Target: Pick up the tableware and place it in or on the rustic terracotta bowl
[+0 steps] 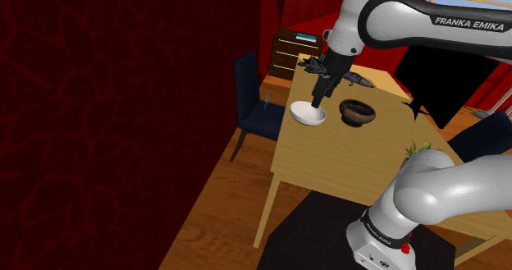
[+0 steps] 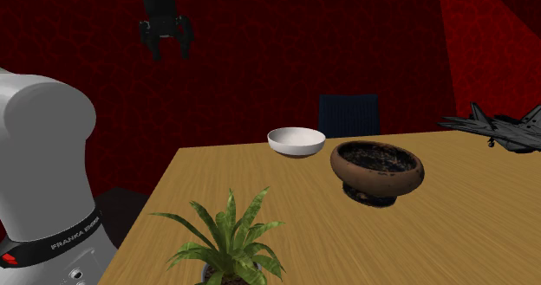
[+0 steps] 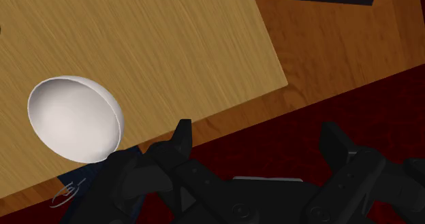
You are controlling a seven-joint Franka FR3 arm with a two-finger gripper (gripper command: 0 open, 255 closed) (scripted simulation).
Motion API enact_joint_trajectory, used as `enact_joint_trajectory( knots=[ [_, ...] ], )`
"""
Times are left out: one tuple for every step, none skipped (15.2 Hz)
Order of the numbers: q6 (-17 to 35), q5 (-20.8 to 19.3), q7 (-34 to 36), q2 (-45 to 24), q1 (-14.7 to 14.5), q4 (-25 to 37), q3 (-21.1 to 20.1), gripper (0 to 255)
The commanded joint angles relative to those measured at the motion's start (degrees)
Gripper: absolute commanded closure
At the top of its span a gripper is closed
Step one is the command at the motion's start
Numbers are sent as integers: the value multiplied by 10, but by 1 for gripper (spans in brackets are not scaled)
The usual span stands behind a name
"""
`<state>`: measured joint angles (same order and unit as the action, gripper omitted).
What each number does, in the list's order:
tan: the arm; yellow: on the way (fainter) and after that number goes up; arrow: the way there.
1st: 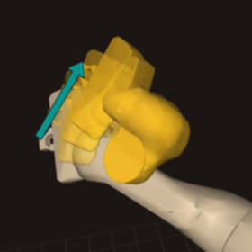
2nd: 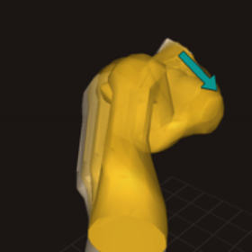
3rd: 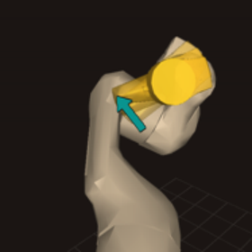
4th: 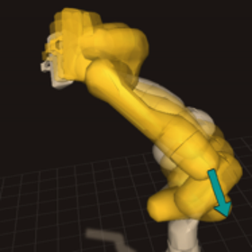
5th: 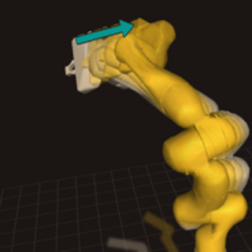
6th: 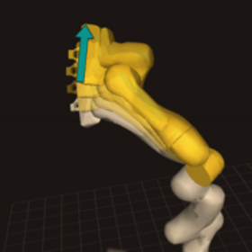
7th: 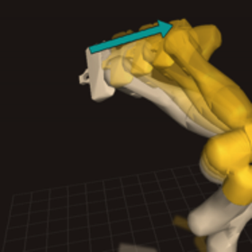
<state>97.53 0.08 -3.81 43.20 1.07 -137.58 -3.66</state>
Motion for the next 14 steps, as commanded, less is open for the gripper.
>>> enact_joint_trajectory(
  knots=[
    [0,0,0,0,0,0,0,0],
    [17,-5,-3,-11,5,-6,5,0],
    [35,-11,-7,-22,10,-11,9,0],
    [52,-16,-10,-34,14,-16,14,0],
    [69,-21,-13,-46,19,-20,19,0],
    [86,-26,-15,-59,24,-23,24,0],
    [104,-31,-18,-73,29,-25,29,0],
    [121,-36,-21,-87,34,-27,33,0],
    [138,-41,-23,-102,38,-28,38,0],
    [155,-46,-25,-118,43,-28,43,0],
    [171,-50,-28,-134,48,-27,48,0],
    [188,-55,-30,-150,52,-26,53,0],
    [204,-59,-32,-167,57,-24,57,0],
    [220,-63,-34,-184,61,-22,62,0]
  ],
)
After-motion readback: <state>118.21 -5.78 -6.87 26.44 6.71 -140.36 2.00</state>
